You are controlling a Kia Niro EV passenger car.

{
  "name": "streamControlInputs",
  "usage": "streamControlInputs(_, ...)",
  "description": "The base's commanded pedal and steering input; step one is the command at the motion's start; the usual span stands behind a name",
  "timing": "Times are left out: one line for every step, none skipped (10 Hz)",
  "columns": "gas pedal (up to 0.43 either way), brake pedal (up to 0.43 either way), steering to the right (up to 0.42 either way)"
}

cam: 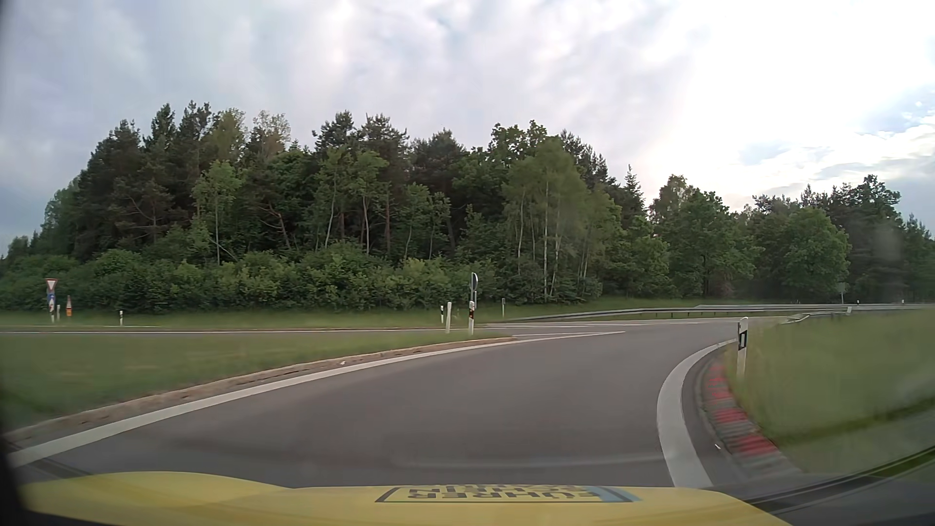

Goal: Follow the waypoints while adhering to traffic rules and regulations

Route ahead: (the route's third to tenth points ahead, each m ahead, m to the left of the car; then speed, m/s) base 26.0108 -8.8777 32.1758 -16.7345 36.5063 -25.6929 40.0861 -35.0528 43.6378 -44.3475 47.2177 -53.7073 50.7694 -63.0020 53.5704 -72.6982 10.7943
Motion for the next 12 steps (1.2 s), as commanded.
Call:
streamControlInputs(0.020,0.000,0.136)
streamControlInputs(0.039,0.000,0.139)
streamControlInputs(0.059,0.000,0.142)
streamControlInputs(0.059,0.000,0.145)
streamControlInputs(0.067,0.000,0.148)
streamControlInputs(0.067,0.000,0.150)
streamControlInputs(0.079,0.000,0.152)
streamControlInputs(0.098,0.000,0.155)
streamControlInputs(0.098,0.000,0.155)
streamControlInputs(0.110,0.000,0.155)
streamControlInputs(0.130,0.000,0.155)
streamControlInputs(0.130,0.000,0.155)
